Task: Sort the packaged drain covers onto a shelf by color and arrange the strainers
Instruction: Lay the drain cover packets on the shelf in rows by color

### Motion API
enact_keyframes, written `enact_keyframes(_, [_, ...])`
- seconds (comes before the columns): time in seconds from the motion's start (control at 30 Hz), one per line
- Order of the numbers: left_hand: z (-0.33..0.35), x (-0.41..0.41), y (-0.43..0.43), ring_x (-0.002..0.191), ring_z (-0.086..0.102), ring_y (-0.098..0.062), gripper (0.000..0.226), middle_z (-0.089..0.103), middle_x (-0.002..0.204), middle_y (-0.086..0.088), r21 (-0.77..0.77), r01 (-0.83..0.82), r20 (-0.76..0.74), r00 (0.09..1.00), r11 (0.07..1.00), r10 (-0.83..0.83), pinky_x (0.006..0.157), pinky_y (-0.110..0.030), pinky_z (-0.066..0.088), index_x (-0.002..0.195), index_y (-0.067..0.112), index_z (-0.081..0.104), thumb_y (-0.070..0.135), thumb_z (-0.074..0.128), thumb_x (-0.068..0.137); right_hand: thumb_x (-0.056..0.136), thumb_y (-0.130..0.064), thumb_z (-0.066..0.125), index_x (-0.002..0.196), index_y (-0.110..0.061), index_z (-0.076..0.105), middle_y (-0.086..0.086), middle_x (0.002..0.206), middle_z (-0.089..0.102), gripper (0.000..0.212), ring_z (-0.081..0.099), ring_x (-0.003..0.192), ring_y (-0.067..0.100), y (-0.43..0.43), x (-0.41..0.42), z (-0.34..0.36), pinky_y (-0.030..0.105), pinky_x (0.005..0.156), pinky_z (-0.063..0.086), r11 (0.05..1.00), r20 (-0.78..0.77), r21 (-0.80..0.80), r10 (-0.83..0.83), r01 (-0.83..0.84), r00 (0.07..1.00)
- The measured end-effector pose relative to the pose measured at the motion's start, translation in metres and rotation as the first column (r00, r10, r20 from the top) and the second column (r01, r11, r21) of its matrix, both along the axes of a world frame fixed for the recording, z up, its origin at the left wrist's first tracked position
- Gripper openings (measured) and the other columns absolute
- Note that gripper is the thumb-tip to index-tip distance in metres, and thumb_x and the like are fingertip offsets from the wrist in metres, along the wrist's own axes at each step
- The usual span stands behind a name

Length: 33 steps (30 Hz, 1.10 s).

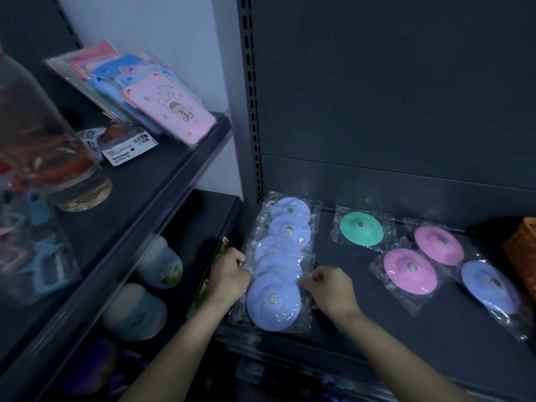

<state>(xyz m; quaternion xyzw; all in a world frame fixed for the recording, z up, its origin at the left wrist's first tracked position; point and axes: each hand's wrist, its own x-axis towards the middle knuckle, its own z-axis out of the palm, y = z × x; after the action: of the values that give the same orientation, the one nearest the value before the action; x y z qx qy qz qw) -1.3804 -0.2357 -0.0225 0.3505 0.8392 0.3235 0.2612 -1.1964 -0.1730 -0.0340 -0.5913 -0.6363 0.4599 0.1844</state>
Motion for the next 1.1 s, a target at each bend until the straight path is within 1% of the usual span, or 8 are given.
enact_keyframes(0.13, [-0.001, -0.001, 0.005, 0.084, 0.057, -0.017, 0.020, 0.063, 0.095, -0.001, 0.003, -0.015, 0.009, 1.000, 1.000, 0.015, 0.068, -0.022, 0.038, 0.094, 0.012, 0.060, 0.001, 0.060, 0.076, 0.072, -0.018, 0.072, 0.070, -0.009, 0.059, 0.007, 0.065, 0.065, 0.016, 0.063, 0.064, 0.028, 0.001, -0.003, 0.006, 0.040, 0.061, 0.054, 0.996, 0.008, 0.085, -0.032, 0.032, 0.999])
enact_keyframes(0.27, [0.002, 0.001, 0.008, 0.088, 0.057, -0.019, 0.016, 0.059, 0.087, 0.003, 0.040, 0.004, 0.005, 1.000, 0.999, -0.004, 0.074, -0.026, 0.043, 0.092, 0.009, 0.059, 0.002, 0.058, 0.078, 0.074, -0.014, 0.073, 0.082, -0.013, 0.060, -0.004, 0.075, 0.061, 0.016, 0.059, 0.073, 0.017, 0.007, -0.008, 0.011, 0.025, 0.063, 0.042, 0.996, 0.016, 0.086, -0.038, 0.037, 0.999])
enact_keyframes(0.5, [0.002, -0.004, 0.008, 0.084, 0.062, -0.020, 0.026, 0.066, 0.094, -0.003, 0.070, 0.009, 0.065, 0.998, 0.998, -0.013, 0.074, -0.026, 0.046, 0.104, 0.008, 0.058, 0.005, 0.065, 0.080, 0.072, -0.014, 0.075, 0.088, -0.017, 0.059, -0.010, 0.074, 0.059, 0.023, 0.057, 0.073, 0.012, 0.005, -0.005, 0.011, 0.012, 0.053, 0.039, 0.995, 0.032, 0.099, 0.016, -0.019, 0.999])
enact_keyframes(0.7, [-0.001, -0.006, 0.004, 0.087, 0.061, -0.022, 0.031, 0.064, 0.095, -0.005, 0.078, 0.012, 0.091, 0.996, 0.997, -0.019, 0.075, -0.026, 0.045, 0.110, 0.008, 0.057, 0.003, 0.064, 0.081, 0.071, -0.017, 0.077, 0.091, -0.012, 0.060, -0.002, 0.083, 0.063, 0.027, 0.060, 0.077, 0.016, -0.002, -0.005, 0.011, 0.026, 0.067, 0.047, 0.987, 0.096, 0.127, 0.083, -0.095, 0.992])
enact_keyframes(0.8, [-0.001, -0.005, 0.003, 0.100, 0.057, -0.021, 0.045, 0.059, 0.118, -0.012, 0.093, 0.049, -0.052, 0.998, 0.994, -0.045, 0.083, -0.022, 0.040, 0.125, 0.005, 0.051, 0.009, 0.065, 0.082, 0.071, -0.019, 0.079, 0.090, -0.013, 0.059, -0.006, 0.080, 0.061, 0.028, 0.058, 0.074, 0.013, -0.002, -0.004, 0.010, 0.024, 0.068, 0.046, 0.986, 0.086, 0.127, 0.099, -0.109, 0.991])
enact_keyframes(0.93, [0.003, 0.007, 0.000, 0.136, 0.034, -0.026, 0.058, 0.039, 0.146, -0.011, 0.145, 0.414, -0.362, 0.868, 0.899, -0.341, 0.110, -0.024, 0.023, 0.138, 0.007, 0.043, 0.031, 0.057, 0.088, 0.082, -0.027, 0.069, 0.095, -0.012, 0.061, 0.000, 0.086, 0.064, 0.021, 0.060, 0.082, 0.019, 0.006, 0.000, 0.011, 0.026, 0.071, 0.043, 0.994, 0.047, 0.101, 0.025, -0.029, 0.999])
enact_keyframes(1.0, [0.000, 0.016, 0.000, 0.146, 0.011, -0.021, 0.070, 0.020, 0.157, -0.003, 0.011, 0.574, -0.410, 0.750, 0.819, -0.519, 0.117, -0.028, 0.009, 0.146, 0.018, 0.032, 0.050, 0.043, 0.085, 0.087, -0.015, 0.058, 0.098, -0.012, 0.061, 0.004, 0.091, 0.065, 0.012, 0.059, 0.087, 0.023, 0.012, 0.002, 0.011, 0.023, 0.069, 0.037, 0.985, 0.090, 0.166, 0.025, -0.040, 0.996])
enact_keyframes(1.1, [-0.011, 0.020, 0.008, 0.145, -0.017, -0.019, 0.076, -0.012, 0.159, 0.006, -0.211, 0.644, -0.454, 0.602, 0.735, -0.657, 0.118, -0.038, -0.007, 0.150, 0.036, 0.008, 0.065, 0.034, 0.084, 0.080, 0.009, 0.039, 0.110, -0.010, 0.062, 0.006, 0.100, 0.067, 0.042, 0.058, 0.089, 0.023, 0.021, 0.000, 0.016, 0.016, 0.069, 0.036, 0.958, 0.120, 0.261, 0.093, -0.122, 0.988])
